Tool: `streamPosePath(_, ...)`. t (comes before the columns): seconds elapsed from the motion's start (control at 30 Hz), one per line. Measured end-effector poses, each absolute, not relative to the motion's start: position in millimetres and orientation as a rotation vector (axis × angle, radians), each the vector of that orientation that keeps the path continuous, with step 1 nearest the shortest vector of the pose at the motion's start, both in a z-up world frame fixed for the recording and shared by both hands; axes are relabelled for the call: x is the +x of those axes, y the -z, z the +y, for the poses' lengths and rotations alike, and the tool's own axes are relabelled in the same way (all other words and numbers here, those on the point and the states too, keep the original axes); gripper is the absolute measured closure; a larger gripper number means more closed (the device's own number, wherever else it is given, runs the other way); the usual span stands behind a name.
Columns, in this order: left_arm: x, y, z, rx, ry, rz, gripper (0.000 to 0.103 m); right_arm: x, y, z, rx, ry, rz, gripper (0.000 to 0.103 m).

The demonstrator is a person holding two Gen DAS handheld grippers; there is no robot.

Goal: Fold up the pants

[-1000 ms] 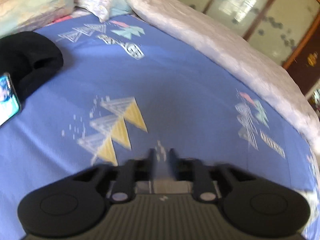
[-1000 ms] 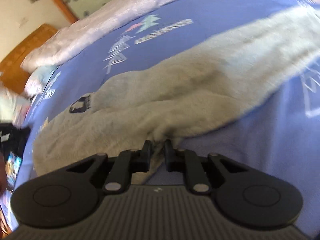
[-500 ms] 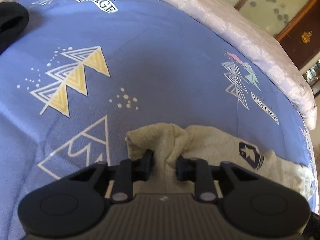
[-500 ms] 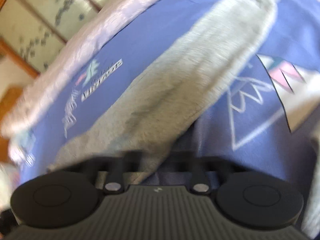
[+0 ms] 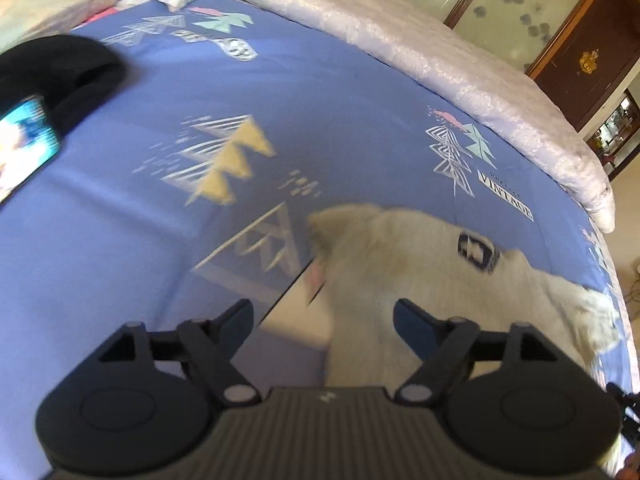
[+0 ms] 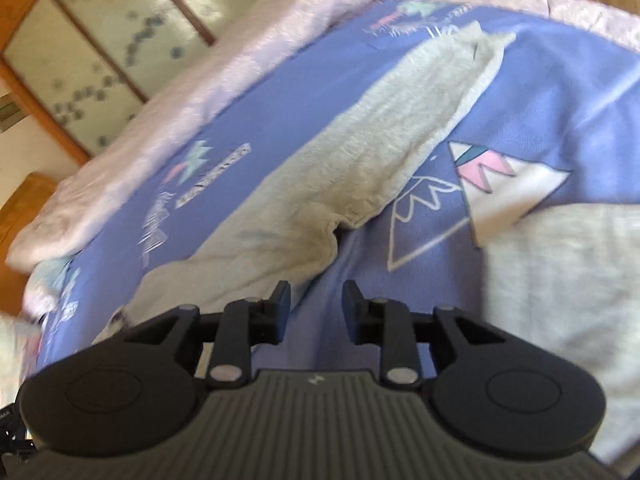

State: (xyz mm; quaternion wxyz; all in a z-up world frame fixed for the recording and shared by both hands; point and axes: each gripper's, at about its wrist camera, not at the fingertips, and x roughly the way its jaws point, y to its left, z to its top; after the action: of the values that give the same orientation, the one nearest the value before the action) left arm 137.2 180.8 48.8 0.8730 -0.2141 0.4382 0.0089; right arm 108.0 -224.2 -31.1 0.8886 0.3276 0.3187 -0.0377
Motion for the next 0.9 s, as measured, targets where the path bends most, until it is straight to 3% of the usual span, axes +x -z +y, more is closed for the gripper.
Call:
streamPosePath(0.2, 67, -34, 197, -0.59, 0.027, 1.001, 0.01, 46, 12, -266, 0.611, 0.238, 0.571, 0.069)
streamPosePath(0.37, 40, -10, 177, -0.727, 0.104, 1.062, 0.01, -7, 21, -340, 0.696, 0.475, 0.497, 0.063)
streamPosePath(0.43, 38, -8, 168, -0.722, 0.109, 1.065, 0.017, -22, 29, -358, 0.748, 0.515, 0.499, 0.063)
streamPosePath(0.5, 43, -9, 159, -0.7, 0.106, 1.075, 0.05, -26, 38, -368, 0.765, 0.518, 0.523, 0.062)
streamPosePath(0.6, 48, -10, 154, -0.711, 0.093, 1.102, 0.077, -17, 46, -368, 0.744, 0.453, 0.561, 0.051)
streamPosePath(0.8, 14, -42, 167, -0.692, 0.066, 1.025, 0.083, 19, 83, -375, 0.793, 0.424, 0.621, 0.047)
streamPosePath(0.83, 5, -47, 175, -0.712, 0.056, 1.005, 0.083, 20, 80, -374, 0.786, 0.416, 0.612, 0.05)
streamPosePath(0.9, -11, -54, 190, -0.753, 0.028, 0.971, 0.083, 24, 68, -368, 0.79, 0.316, 0.643, 0.097)
